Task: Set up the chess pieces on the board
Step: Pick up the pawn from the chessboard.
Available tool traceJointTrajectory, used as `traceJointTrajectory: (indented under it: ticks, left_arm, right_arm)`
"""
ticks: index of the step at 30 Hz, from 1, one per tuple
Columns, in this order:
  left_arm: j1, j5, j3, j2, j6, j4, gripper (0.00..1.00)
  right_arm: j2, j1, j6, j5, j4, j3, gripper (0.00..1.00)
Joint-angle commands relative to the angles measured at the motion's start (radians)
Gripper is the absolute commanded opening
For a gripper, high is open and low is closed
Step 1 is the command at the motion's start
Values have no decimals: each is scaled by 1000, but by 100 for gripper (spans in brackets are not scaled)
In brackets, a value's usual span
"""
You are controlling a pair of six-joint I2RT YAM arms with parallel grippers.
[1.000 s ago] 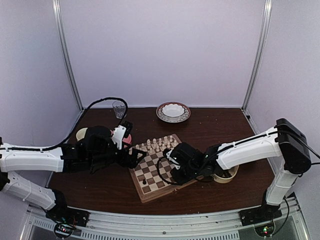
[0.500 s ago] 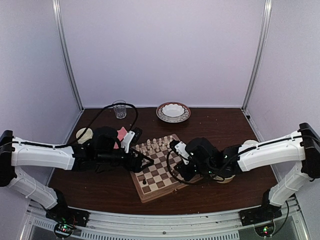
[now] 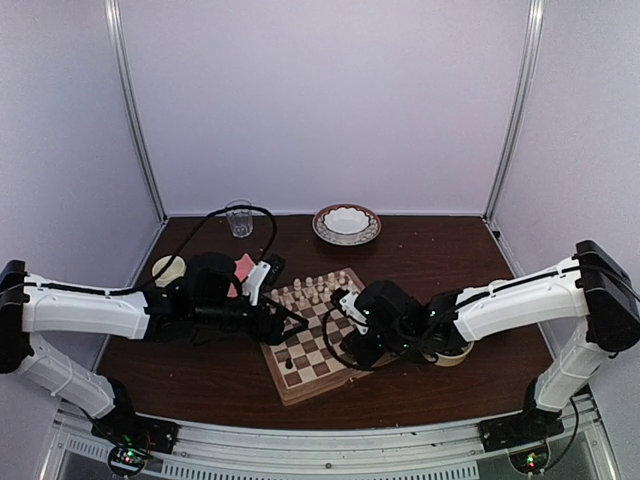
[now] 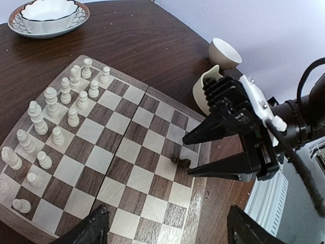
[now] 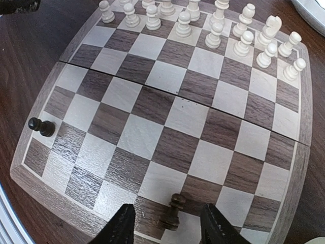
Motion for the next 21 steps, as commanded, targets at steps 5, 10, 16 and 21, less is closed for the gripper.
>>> traceJointTrajectory:
  ticks: [5, 10, 16, 21]
  left_arm:
    - [5, -42, 25, -38, 24, 2, 81]
    - [5, -59, 22, -43, 29, -3, 81]
    - [5, -61, 22, -43, 32, -6, 81]
    - [5, -48, 27, -32, 31, -3, 81]
  right_arm:
    - [86, 8, 33, 8, -95, 62, 50]
    - [104, 8, 40, 5, -105, 55, 42]
    - [93, 8, 39, 16, -105, 51, 21]
    - [63, 9, 35, 32, -96, 40, 14]
